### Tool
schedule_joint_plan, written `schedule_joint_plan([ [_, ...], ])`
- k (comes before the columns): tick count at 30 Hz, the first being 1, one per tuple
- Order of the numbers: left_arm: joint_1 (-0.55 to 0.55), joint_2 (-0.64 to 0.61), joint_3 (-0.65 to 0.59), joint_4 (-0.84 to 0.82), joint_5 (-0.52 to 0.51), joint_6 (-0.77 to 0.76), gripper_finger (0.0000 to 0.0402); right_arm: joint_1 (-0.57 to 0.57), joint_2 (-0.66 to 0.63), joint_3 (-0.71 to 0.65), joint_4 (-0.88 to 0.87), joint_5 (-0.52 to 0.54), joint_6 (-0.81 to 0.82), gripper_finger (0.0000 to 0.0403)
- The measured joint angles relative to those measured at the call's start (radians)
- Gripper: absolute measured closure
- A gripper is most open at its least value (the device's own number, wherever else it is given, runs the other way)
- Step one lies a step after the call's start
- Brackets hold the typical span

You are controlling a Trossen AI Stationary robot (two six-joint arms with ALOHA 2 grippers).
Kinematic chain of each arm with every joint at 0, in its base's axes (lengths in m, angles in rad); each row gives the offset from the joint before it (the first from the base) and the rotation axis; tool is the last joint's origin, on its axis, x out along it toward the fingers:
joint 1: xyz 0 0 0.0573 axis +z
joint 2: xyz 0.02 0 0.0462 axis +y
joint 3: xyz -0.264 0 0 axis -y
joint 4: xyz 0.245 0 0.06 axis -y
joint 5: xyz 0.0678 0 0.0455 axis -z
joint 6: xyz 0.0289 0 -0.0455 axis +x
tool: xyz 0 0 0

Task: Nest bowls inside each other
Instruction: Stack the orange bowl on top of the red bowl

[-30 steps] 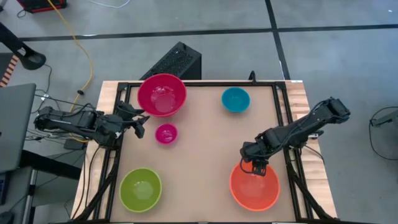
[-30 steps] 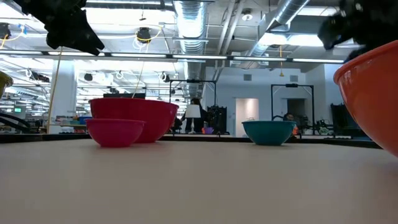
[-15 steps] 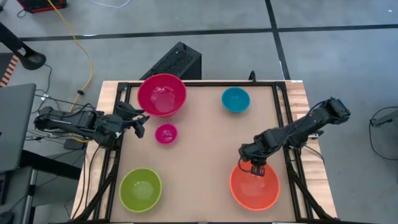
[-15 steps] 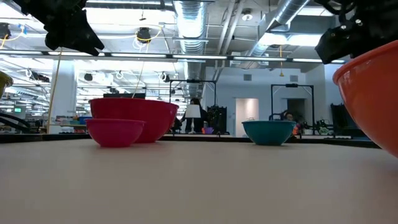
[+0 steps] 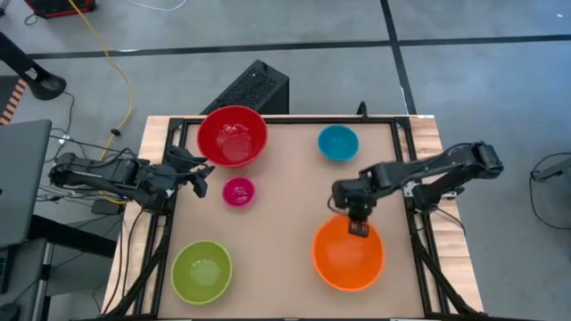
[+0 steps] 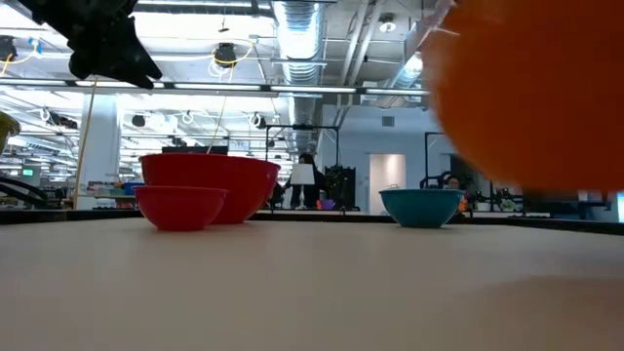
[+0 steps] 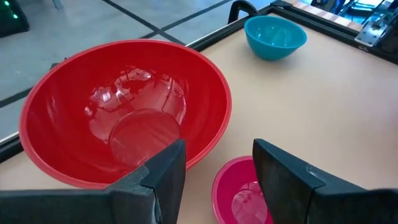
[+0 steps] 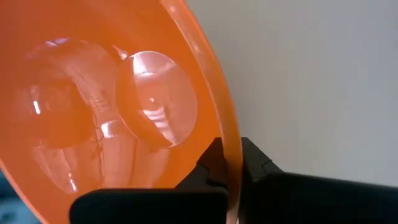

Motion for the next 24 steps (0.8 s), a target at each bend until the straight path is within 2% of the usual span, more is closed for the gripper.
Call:
schedule_joint_plan([
  [5, 0.000, 0.000, 0.000, -0.021, 0.000, -0.032, 0.0226, -0.113, 0.031, 0.149, 0.052, 0.089, -0.075, 0.0398],
  [10, 0.000, 0.000, 0.000, -0.033, 0.005, -0.034, 0.0226, -0.238, 0.128, 0.281, 0.202, 0.138, -0.131, 0.0399],
  [18, 0.000, 0.000, 0.000, -0.038, 0.020, -0.031, 0.0226, -0.399, 0.407, 0.550, 0.466, 0.127, -0.174, 0.0399],
  [24, 0.000, -0.002, 0.000, -0.051, 0.019, -0.040, 0.0226, -0.510, 0.664, 0.863, 0.486, 0.117, -0.126, 0.0399],
])
